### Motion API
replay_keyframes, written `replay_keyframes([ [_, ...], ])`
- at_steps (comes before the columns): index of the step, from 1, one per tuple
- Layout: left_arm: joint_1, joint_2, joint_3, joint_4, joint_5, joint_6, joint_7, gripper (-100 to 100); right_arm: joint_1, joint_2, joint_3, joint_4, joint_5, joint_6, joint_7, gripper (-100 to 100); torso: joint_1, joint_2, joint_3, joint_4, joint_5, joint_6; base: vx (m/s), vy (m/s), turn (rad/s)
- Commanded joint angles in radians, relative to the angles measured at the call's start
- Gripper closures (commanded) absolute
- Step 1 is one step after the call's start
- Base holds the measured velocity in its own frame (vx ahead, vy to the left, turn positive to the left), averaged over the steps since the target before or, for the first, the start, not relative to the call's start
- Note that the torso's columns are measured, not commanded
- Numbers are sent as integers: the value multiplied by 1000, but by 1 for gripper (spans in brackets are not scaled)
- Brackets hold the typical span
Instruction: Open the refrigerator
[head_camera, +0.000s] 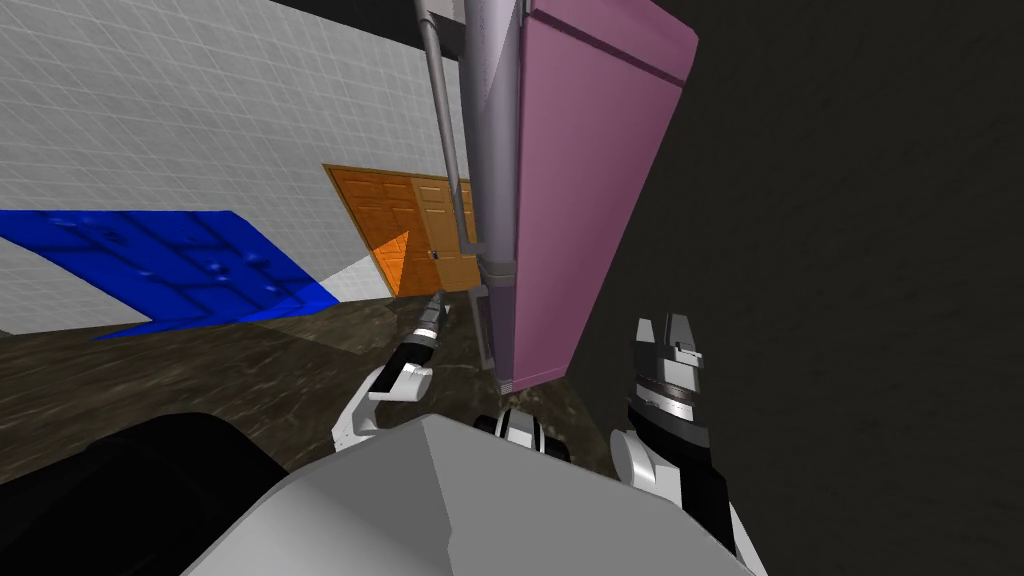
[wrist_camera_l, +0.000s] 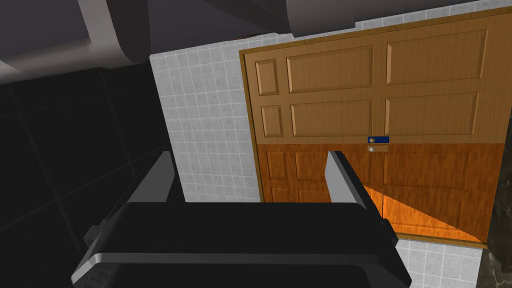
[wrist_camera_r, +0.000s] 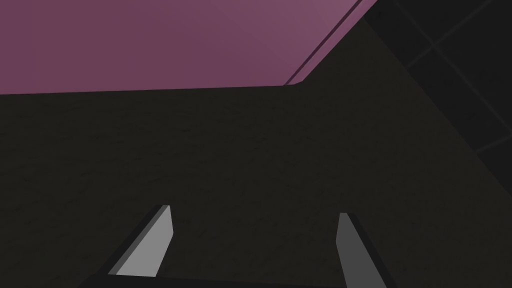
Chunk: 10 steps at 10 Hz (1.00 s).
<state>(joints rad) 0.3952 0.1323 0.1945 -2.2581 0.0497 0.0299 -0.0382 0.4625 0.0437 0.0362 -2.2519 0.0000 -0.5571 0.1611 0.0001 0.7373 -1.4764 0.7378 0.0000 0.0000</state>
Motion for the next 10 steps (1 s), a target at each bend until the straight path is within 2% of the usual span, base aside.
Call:
replay_keyframes([
  [1, -11, -4, 15, 8, 14, 53, 0, -100, 0, 0, 0, 0, 0, 0, 0, 0, -1, 2, 1, 0, 0, 0, 127, -161, 57],
  [7, -35, -24, 53, 37, 49, 168, 4, -100, 0, 0, 0, 0, 0, 0, 0, 0, 0, 1, 1, 0, 0, 0, 138, -151, 66],
  [10, -47, -62, 70, 52, 66, 222, 5, -100, 0, 0, 0, 0, 0, 0, 0, 0, -1, -6, -3, -2, 1, 4, 132, -163, 65],
])
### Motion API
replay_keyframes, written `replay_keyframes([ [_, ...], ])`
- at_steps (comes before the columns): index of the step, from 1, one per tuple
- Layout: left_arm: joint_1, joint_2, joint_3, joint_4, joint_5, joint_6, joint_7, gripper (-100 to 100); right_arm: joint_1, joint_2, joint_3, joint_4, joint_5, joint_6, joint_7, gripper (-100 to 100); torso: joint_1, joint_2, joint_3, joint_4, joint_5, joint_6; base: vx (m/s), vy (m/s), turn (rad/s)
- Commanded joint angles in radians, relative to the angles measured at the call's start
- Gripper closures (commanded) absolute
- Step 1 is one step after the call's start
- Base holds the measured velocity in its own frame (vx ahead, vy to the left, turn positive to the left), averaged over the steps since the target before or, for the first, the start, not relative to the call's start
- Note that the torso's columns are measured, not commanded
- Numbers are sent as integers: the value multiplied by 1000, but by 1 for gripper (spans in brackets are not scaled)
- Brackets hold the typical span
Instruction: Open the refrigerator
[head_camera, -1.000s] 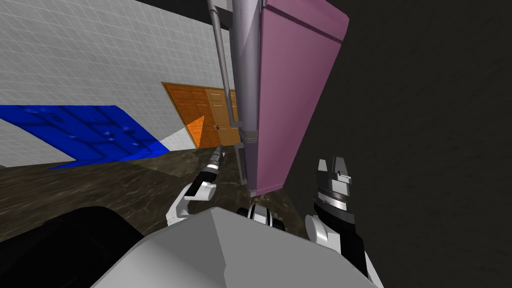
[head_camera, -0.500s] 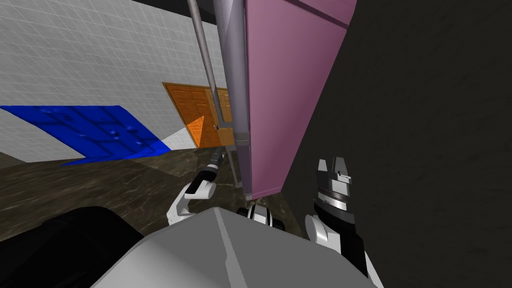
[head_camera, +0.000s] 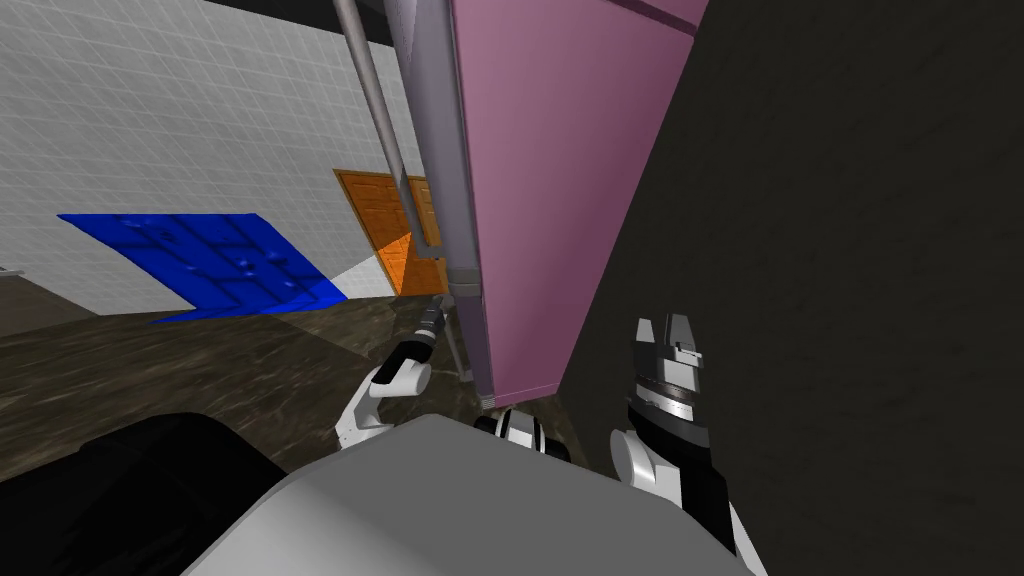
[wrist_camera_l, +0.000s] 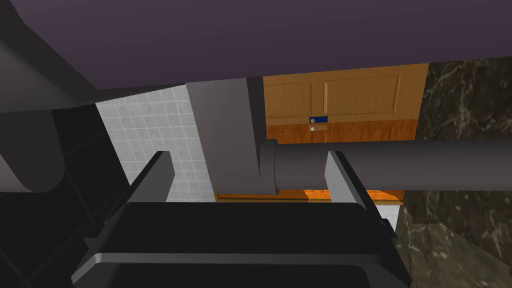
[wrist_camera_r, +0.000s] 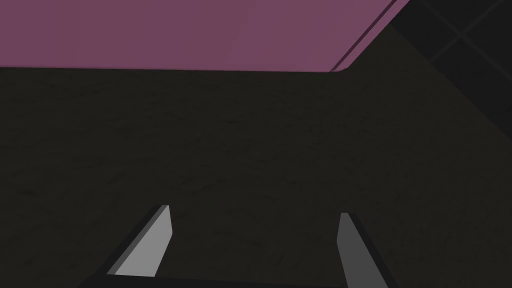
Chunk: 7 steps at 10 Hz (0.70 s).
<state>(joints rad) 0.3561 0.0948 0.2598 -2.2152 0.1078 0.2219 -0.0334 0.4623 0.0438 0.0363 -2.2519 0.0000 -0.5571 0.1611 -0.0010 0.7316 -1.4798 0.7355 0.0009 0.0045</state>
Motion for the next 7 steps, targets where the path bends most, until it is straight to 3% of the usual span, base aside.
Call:
replay_keyframes([
  [1, -1, -15, 2, 10, 5, 12, 0, -100, 0, 0, 0, 0, 0, 0, 0, 0, 1, 1, 0, 0, -1, -2, 52, -72, 22],
  [2, 5, -15, 9, -19, 8, 38, 1, -100, 0, 0, 0, 0, 0, 0, 0, 0, 6, 6, 3, 2, 0, -2, 78, -6, 19],
  [3, 3, -18, 7, -5, 5, 25, 0, -100, 0, 0, 0, 0, 0, 0, 0, 0, 6, 4, 2, 2, 0, -1, 47, 3, 9],
  [4, 4, -18, 8, -8, 5, 29, 0, 100, 0, 0, 0, 0, 0, 0, 0, 0, 3, 5, 2, 2, 0, -2, 7, 6, 6],
  [7, -8, 20, -21, -6, 25, 24, 6, 100, 0, -1, -1, 0, 0, 0, 0, 0, 16, -1, -1, -2, 6, -3, -56, 231, -75],
])
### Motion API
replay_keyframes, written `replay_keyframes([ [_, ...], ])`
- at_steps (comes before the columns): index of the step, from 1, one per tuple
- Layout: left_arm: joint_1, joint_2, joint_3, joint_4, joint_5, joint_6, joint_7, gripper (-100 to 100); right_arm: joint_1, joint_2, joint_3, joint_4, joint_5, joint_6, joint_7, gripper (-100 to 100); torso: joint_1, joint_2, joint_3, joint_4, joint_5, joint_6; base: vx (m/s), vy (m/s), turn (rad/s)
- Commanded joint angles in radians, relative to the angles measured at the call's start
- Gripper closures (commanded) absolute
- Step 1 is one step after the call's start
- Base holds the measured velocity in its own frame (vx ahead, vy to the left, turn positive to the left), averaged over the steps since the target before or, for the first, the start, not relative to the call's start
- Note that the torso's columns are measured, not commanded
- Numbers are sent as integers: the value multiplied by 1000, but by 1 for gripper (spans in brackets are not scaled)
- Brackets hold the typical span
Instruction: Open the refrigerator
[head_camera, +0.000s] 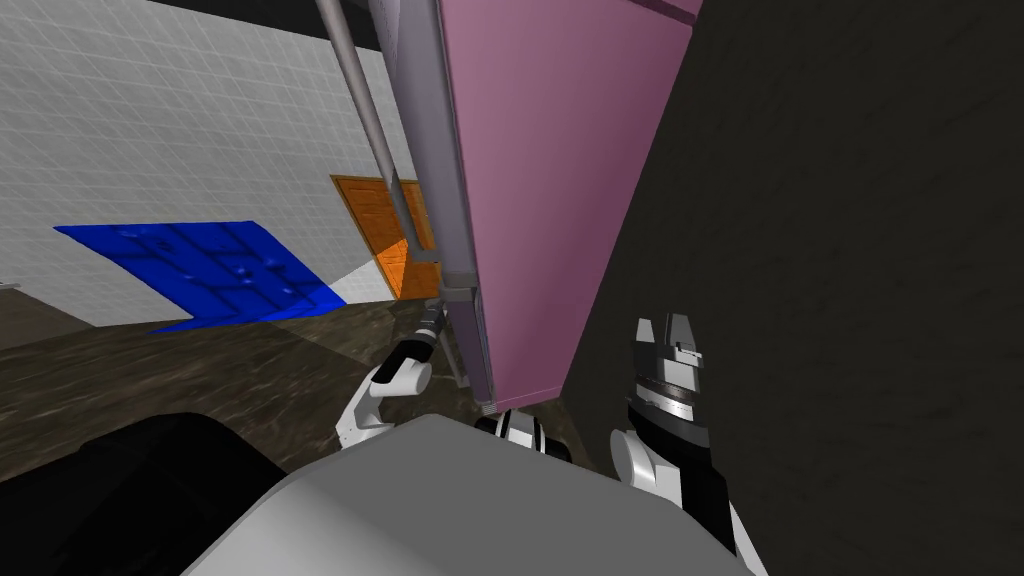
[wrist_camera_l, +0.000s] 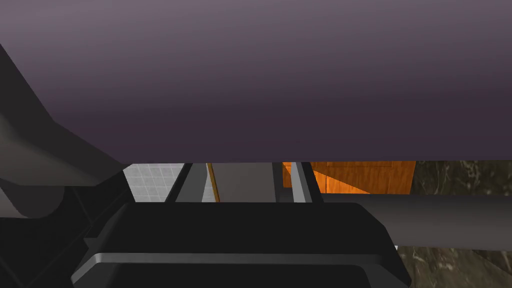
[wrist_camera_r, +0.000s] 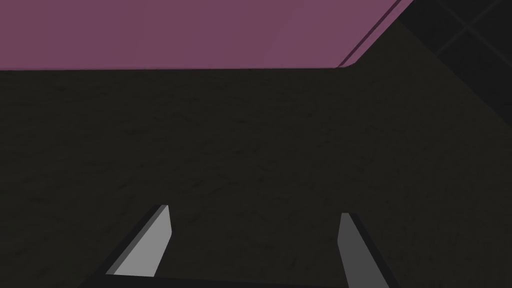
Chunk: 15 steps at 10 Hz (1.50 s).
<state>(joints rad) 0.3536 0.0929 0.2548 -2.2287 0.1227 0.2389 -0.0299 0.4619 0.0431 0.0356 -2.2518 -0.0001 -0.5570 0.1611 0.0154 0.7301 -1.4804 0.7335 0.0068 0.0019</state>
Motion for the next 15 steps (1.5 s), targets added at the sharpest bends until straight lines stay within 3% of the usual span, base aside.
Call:
replay_keyframes([
  [1, -6, 22, -16, 8, 10, 7, 2, 100, 0, 0, 0, 0, 0, 0, 0, 0, -4, -3, -2, 0, -2, 1, -59, 264, -56],
  [15, -34, 152, -120, 32, 80, 5, 21, 100, 0, 0, 0, 0, 0, 0, 0, 0, -10, -5, -3, -2, -4, 2, -74, 286, -77],
])
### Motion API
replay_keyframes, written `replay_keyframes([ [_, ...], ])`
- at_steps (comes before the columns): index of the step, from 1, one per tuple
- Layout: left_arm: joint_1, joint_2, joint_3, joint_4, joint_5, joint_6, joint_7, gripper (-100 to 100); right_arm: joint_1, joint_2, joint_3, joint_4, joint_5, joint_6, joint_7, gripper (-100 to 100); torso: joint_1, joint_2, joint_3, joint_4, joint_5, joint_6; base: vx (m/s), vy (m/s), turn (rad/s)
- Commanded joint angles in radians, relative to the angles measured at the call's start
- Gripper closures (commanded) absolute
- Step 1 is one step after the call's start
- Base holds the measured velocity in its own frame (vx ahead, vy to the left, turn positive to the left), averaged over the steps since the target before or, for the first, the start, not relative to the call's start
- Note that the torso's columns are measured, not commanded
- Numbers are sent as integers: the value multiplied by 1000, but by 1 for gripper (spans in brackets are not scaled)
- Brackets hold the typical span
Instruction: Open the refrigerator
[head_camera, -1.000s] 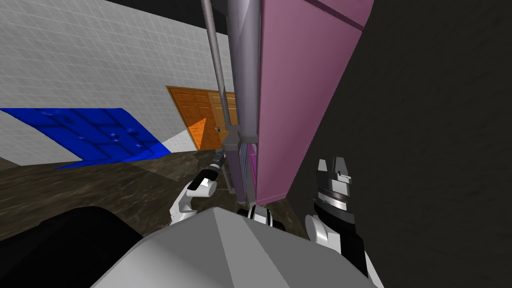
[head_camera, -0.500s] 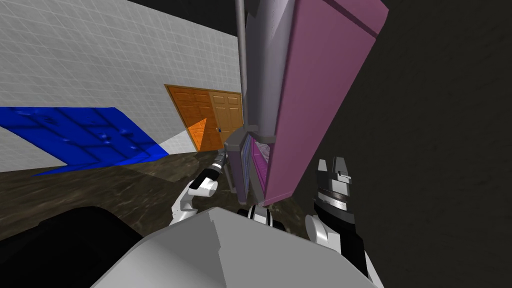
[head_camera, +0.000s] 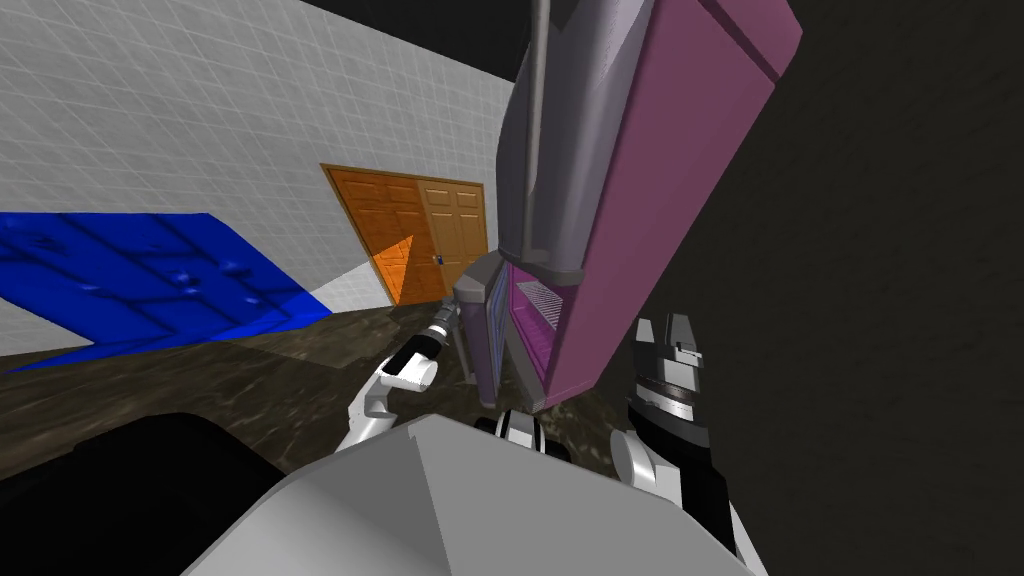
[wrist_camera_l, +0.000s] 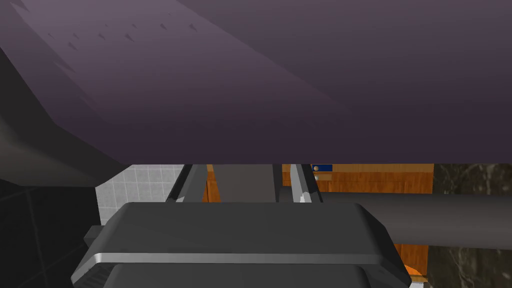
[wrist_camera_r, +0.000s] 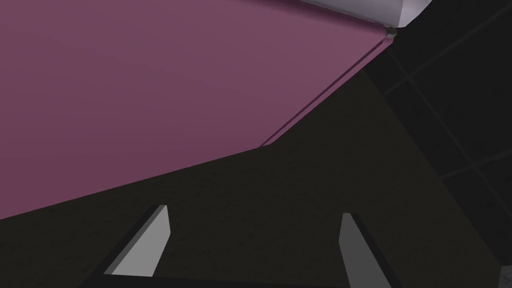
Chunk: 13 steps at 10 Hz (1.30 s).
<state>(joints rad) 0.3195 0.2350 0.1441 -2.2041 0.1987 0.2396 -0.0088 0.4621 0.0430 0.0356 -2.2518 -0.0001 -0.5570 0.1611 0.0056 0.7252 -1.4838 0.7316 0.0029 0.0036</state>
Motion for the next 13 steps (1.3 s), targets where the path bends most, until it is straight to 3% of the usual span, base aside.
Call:
replay_keyframes([
  [1, -4, 28, -24, 11, 14, 4, 3, 100, 0, 0, 0, 0, 0, 0, 0, 0, -3, 2, 1, -1, 1, -1, -84, 249, -117],
  [3, -13, 20, -22, 3, 9, -6, 1, 100, 0, 0, 0, 0, 0, 0, 0, 0, -3, 7, 5, -1, 2, -5, -57, 170, -46],
  [5, -16, 36, -37, 0, 17, -11, 3, 100, 0, 0, 0, 0, 0, 0, 0, 0, -1, 4, 3, 3, -2, -1, 9, 241, -75],
  [8, -14, 66, -67, 0, 33, -18, 7, 100, 0, 0, 0, 0, 0, 0, 0, 0, 0, -7, -5, 4, -4, 6, 15, 382, -109],
  [12, -12, 110, -112, 0, 57, -28, 13, 100, 0, 0, 0, 0, 0, 0, 0, 0, -14, -11, -8, 0, -5, 8, -4, 369, -108],
  [13, -11, 125, -127, 0, 65, -31, 15, 100, 0, 0, 0, 0, 0, 0, 0, 0, -7, -10, -7, 1, -4, 6, -18, 466, -206],
])
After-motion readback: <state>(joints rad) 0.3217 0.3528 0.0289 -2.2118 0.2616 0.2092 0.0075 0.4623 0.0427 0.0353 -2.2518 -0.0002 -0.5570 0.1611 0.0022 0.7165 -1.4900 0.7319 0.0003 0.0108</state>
